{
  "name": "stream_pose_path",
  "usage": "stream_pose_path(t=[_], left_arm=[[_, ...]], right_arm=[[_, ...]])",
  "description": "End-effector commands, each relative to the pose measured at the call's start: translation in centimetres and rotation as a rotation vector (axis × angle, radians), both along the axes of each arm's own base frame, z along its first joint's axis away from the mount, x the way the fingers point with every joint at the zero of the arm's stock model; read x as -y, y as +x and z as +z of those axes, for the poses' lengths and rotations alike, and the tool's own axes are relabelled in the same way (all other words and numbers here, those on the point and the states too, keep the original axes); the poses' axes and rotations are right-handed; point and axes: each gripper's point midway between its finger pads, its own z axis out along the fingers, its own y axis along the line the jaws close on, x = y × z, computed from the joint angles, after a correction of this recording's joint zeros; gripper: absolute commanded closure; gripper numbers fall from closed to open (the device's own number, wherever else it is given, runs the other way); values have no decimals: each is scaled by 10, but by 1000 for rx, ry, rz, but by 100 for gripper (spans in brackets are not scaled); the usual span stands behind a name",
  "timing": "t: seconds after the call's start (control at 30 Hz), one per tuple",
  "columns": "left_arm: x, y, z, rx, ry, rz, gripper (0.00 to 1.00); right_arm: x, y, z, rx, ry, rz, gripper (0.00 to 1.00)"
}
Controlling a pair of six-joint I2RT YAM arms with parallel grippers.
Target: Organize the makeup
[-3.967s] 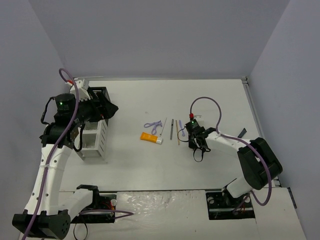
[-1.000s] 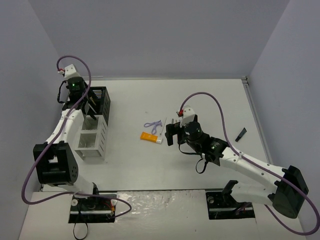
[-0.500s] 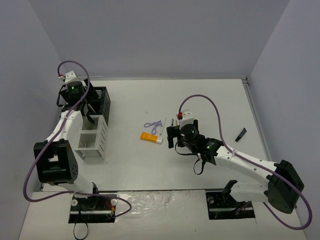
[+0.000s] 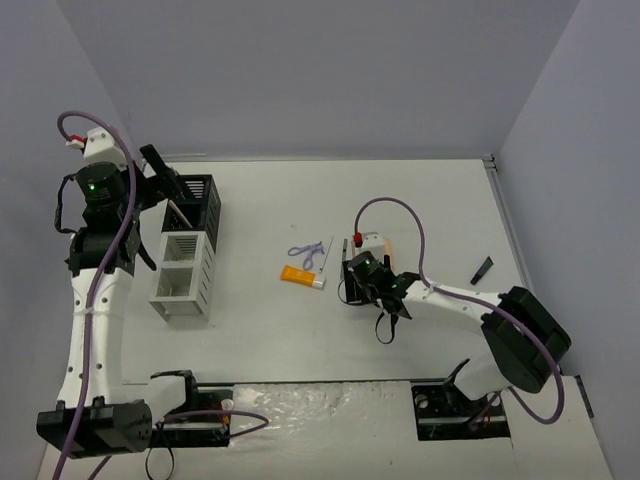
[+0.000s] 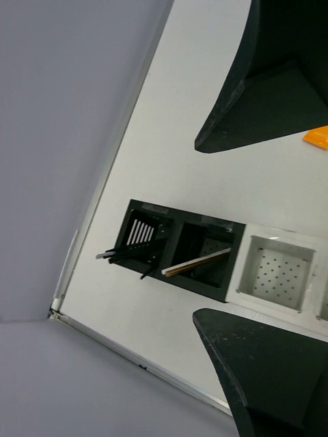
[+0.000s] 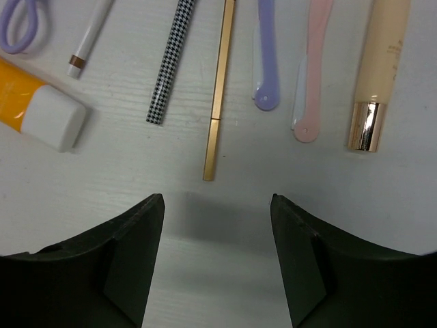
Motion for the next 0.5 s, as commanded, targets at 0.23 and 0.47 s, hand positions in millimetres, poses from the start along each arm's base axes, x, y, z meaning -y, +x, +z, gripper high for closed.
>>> stream_pose_path(t=[0.23, 0.47], left_arm=[[32, -44, -43, -65, 2, -182, 3], [41, -43, -44, -69, -29, -220, 3]], right_arm=[[-4, 41, -11, 5, -7, -104, 62], [0, 45, -32, -32, -32, -121, 83]])
